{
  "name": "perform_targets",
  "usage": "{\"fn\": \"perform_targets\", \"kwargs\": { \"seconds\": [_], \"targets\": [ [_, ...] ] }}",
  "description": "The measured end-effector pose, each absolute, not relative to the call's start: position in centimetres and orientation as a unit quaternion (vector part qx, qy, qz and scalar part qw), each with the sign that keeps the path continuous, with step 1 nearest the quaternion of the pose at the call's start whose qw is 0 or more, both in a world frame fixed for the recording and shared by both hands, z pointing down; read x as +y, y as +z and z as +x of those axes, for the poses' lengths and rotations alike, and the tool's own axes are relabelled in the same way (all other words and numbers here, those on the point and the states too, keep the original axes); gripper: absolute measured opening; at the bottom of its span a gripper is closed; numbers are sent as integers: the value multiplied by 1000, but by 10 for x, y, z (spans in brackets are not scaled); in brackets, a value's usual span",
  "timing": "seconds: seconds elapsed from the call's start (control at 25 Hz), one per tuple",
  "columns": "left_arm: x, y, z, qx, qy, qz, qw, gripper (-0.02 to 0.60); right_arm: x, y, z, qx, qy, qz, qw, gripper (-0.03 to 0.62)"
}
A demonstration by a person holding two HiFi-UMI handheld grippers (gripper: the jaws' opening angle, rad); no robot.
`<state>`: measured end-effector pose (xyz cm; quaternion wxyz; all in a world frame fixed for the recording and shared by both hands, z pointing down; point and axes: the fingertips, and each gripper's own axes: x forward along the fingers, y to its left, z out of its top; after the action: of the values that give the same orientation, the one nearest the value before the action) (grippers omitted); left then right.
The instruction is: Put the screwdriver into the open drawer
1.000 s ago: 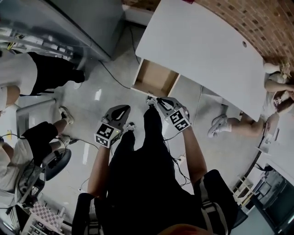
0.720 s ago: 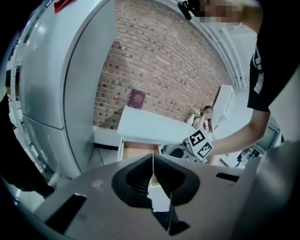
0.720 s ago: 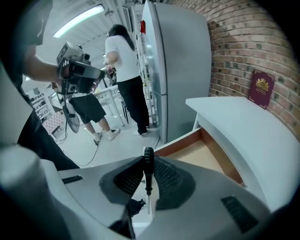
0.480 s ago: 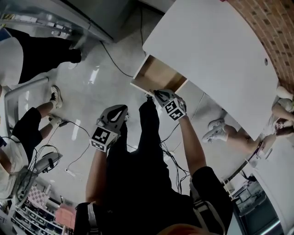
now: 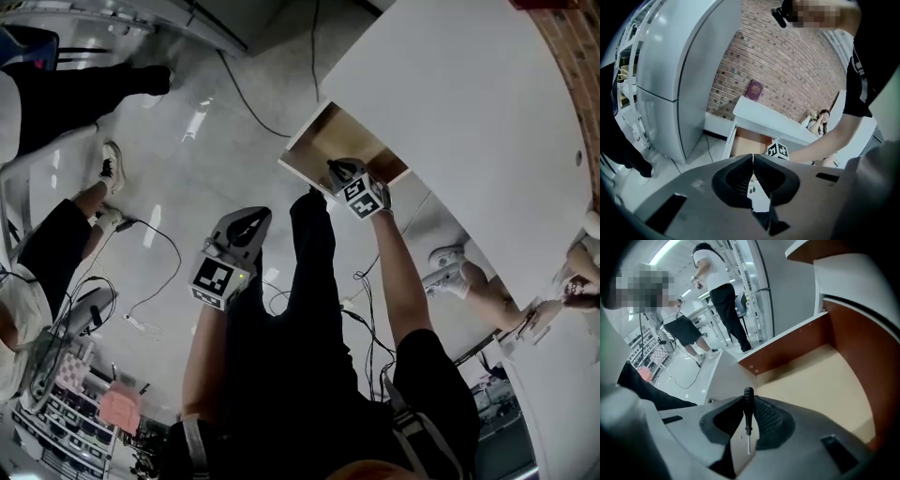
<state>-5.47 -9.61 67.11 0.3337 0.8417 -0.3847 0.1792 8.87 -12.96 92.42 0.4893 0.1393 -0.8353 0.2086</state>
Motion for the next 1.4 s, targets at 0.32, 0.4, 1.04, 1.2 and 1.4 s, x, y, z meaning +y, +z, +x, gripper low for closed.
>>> {"fn": "perform_targets", "kwargs": {
  "seconds": [0.32,0.4,1.04,1.2,1.4],
  "targets": [
    [-90,700,-63,-397,181,833,340,20,-123,1003,88,-805,217,122,539,123],
    [-88,711,-69,-399,181,829,347,20,-124,1019,86,-796,219,113,553,124],
    [-86,721,-76,-400,186,826,352,20,-143,1027,73,-807,202,116,543,143],
    [-86,715,-70,-386,190,834,347,20,-142,1004,80,-809,208,134,534,131],
    [-85,698,-61,-357,197,850,333,20,-135,950,84,-824,247,179,477,57]
  ]
}}
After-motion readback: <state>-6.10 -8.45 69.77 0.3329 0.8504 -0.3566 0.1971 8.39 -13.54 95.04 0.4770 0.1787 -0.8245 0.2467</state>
